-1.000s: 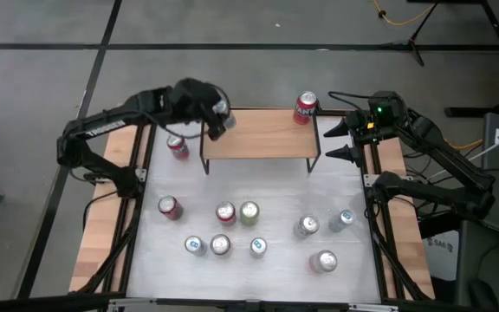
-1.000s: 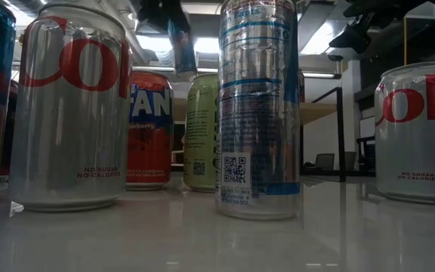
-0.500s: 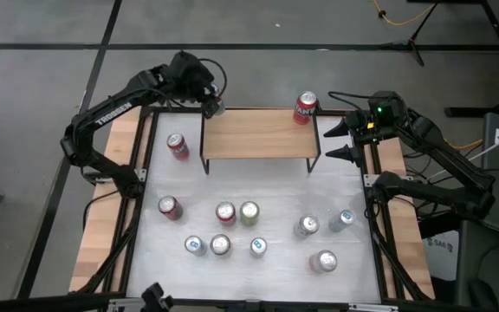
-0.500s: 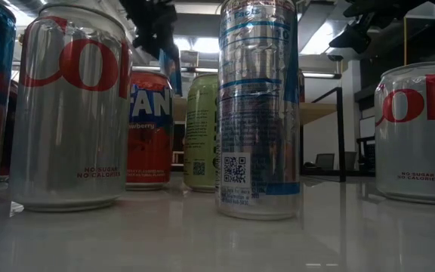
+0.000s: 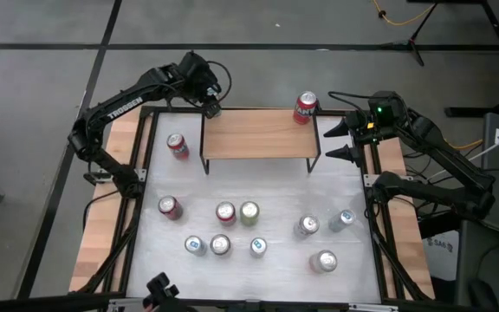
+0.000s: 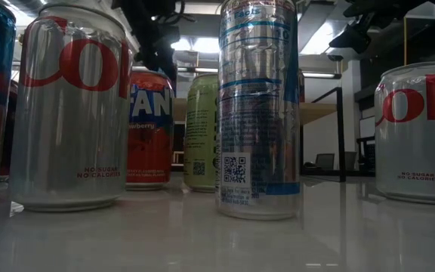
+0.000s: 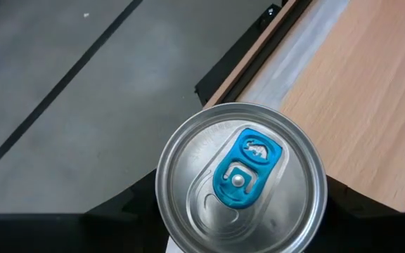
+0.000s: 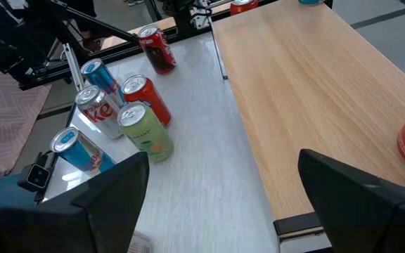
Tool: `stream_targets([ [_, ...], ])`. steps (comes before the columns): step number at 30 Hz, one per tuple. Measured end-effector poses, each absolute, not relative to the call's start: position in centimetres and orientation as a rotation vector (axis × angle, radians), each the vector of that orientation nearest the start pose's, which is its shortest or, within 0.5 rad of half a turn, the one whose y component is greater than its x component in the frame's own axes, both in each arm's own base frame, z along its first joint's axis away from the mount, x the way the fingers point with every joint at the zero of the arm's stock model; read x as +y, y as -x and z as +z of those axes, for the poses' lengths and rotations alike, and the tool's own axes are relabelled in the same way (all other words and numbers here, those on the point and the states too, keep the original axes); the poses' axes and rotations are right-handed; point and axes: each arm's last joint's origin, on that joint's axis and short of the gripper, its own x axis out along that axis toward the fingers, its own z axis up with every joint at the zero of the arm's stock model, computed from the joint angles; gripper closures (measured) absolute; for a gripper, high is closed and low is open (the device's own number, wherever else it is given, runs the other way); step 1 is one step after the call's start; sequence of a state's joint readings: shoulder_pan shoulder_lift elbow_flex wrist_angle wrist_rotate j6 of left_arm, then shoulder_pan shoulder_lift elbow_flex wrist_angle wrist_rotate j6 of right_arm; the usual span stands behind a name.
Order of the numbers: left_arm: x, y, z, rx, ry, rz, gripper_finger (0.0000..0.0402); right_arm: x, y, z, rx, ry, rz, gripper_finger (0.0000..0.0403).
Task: Sort soda cans
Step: Put the top left blue soda can on the shelf
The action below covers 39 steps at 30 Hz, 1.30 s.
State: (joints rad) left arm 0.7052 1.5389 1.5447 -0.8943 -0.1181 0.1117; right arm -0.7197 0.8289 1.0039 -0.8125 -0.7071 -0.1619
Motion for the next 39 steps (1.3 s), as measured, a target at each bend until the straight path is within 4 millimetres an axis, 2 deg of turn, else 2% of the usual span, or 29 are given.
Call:
stream_targets([
  [5, 20.80, -23.90, 35.34, 0.921, 0.165, 0.716, 0.0183, -8.11, -12.11, 34.65, 0.479, -0.258, 0.027, 0.0047],
  [15, 20.83, -23.95, 35.18, 0.929, 0.165, 0.715, 0.0128, -8.11, -12.11, 34.64, 0.479, -0.258, 0.027, 0.0047],
  [39, 20.82, -24.04, 35.14, 0.922, 0.170, 0.704, 0.0124, -8.11, -12.11, 34.64, 0.479, -0.258, 0.027, 0.0047],
])
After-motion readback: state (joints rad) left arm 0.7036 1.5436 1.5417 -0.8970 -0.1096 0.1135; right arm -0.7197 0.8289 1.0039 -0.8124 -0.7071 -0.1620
